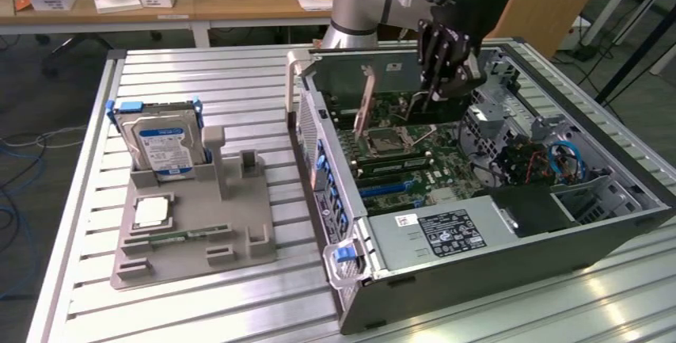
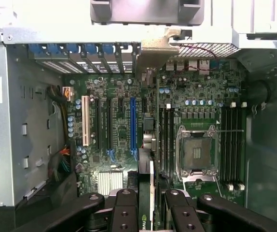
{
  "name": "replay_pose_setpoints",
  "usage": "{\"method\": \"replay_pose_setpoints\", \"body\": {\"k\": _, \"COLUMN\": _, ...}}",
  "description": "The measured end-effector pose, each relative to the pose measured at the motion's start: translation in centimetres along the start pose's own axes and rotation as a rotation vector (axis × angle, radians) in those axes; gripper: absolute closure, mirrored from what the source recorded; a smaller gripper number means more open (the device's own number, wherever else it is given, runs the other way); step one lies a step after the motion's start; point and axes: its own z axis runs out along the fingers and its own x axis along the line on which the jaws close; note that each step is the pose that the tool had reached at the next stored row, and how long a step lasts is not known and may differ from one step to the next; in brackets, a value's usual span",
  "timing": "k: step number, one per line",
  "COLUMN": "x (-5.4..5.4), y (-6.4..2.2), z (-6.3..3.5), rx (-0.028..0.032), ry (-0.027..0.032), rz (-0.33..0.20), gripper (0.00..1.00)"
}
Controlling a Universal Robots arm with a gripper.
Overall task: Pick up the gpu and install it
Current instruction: 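Insert the gpu into the slot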
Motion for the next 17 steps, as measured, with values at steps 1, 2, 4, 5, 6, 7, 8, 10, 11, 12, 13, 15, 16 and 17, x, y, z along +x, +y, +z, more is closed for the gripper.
{"method": "replay_pose_setpoints", "body": {"k": 1, "x": 0.0, "y": 0.00, "z": 0.13, "rx": 0.0000, "ry": 0.0000, "rz": 0.000, "gripper": 0.74}}
{"method": "replay_pose_setpoints", "body": {"k": 2, "x": 0.0, "y": 0.00, "z": 0.26, "rx": 0.0000, "ry": 0.0000, "rz": 0.000, "gripper": 0.74}}
{"method": "replay_pose_setpoints", "body": {"k": 4, "x": 0.0, "y": -0.01, "z": 0.55, "rx": 0.0001, "ry": 0.0000, "rz": 0.000, "gripper": 0.74}}
{"method": "replay_pose_setpoints", "body": {"k": 5, "x": 0.0, "y": -0.01, "z": 0.68, "rx": 0.0001, "ry": 0.0000, "rz": 0.000, "gripper": 0.74}}
{"method": "replay_pose_setpoints", "body": {"k": 6, "x": 0.0, "y": 0.00, "z": 0.80, "rx": 0.0001, "ry": 0.0001, "rz": 0.000, "gripper": 0.74}}
{"method": "replay_pose_setpoints", "body": {"k": 7, "x": 0.0, "y": -0.01, "z": 0.91, "rx": 0.0001, "ry": 0.0000, "rz": 0.000, "gripper": 0.74}}
{"method": "replay_pose_setpoints", "body": {"k": 8, "x": 0.0, "y": -0.01, "z": 1.02, "rx": 0.0001, "ry": 0.0001, "rz": 0.000, "gripper": 0.74}}
{"method": "replay_pose_setpoints", "body": {"k": 10, "x": 0.0, "y": -0.01, "z": 1.23, "rx": 0.0001, "ry": 0.0002, "rz": 0.000, "gripper": 0.74}}
{"method": "replay_pose_setpoints", "body": {"k": 11, "x": 0.0, "y": -0.01, "z": 1.35, "rx": 0.0001, "ry": 0.0001, "rz": 0.000, "gripper": 0.74}}
{"method": "replay_pose_setpoints", "body": {"k": 12, "x": 0.0, "y": -0.01, "z": 1.45, "rx": 0.0001, "ry": 0.0001, "rz": 0.000, "gripper": 0.74}}
{"method": "replay_pose_setpoints", "body": {"k": 13, "x": 0.0, "y": -0.01, "z": 1.56, "rx": 0.0001, "ry": 0.0001, "rz": 0.000, "gripper": 0.74}}
{"method": "replay_pose_setpoints", "body": {"k": 15, "x": 0.0, "y": -0.01, "z": 1.76, "rx": 0.0001, "ry": 0.0002, "rz": 0.000, "gripper": 0.74}}
{"method": "replay_pose_setpoints", "body": {"k": 16, "x": 0.0, "y": -0.01, "z": 1.87, "rx": 0.0002, "ry": 0.0001, "rz": 0.000, "gripper": 0.74}}
{"method": "replay_pose_setpoints", "body": {"k": 17, "x": 0.0, "y": -0.01, "z": 1.98, "rx": 0.0001, "ry": 0.0002, "rz": 0.000, "gripper": 0.74}}
